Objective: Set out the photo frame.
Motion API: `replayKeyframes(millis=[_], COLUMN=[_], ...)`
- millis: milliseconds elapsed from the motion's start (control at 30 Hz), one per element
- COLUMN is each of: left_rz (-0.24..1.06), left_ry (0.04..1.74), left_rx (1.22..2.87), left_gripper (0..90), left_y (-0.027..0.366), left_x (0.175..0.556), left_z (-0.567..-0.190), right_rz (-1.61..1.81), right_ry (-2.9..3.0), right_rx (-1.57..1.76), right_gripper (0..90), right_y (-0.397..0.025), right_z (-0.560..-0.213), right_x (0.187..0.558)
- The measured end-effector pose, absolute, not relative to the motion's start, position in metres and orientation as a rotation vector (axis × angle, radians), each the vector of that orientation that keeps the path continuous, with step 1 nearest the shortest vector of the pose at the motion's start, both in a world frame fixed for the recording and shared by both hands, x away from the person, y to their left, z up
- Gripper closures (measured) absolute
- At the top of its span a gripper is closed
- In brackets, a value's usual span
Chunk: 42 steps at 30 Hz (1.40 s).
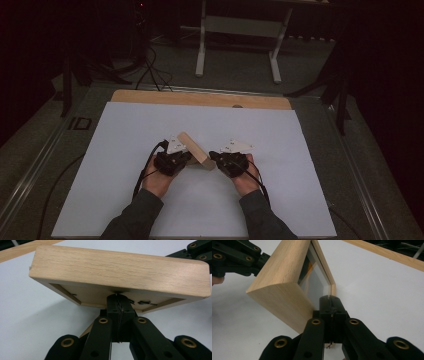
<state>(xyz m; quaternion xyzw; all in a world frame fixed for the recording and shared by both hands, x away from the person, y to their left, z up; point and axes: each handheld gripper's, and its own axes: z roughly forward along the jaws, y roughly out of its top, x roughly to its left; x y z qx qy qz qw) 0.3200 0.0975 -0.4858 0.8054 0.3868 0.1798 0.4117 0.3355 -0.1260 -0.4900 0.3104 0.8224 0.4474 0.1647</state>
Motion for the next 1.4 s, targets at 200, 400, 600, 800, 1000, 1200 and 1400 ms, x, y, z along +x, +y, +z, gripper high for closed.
replayKeyframes(millis=[200, 400, 600, 800, 1000, 1200, 1400], left_rz=[0.458, 0.447, 0.446, 0.453, 0.458, 0.463, 0.459], left_ry=[0.975, 0.985, 0.984, 0.986, 0.986, 0.990, 0.990], left_rx=[2.027, 2.015, 2.012, 2.016, 2.019, 2.015, 2.013], left_gripper=[89.4, 89.4, 89.4, 89.4, 89.3, 89.3, 89.4], left_y=[0.098, 0.100, 0.101, 0.101, 0.101, 0.101, 0.103], left_x=[0.321, 0.324, 0.325, 0.327, 0.327, 0.329, 0.331], left_z=[-0.486, -0.486, -0.487, -0.487, -0.487, -0.487, -0.488], right_rz=[1.271, 1.266, 1.265, 1.261, 1.254, 1.249, 1.252], right_ry=[2.350, 2.364, 2.377, 2.385, 2.403, 2.416, 2.426], right_rx=[0.868, 0.848, 0.835, 0.822, 0.808, 0.791, 0.774], right_gripper=[89.6, 89.6, 89.6, 89.6, 89.6, 89.6, 89.6], right_y=[-0.126, -0.125, -0.125, -0.124, -0.123, -0.120, -0.117], right_z=[-0.490, -0.491, -0.491, -0.493, -0.492, -0.492, -0.492], right_x=[0.332, 0.329, 0.326, 0.323, 0.321, 0.318, 0.316])
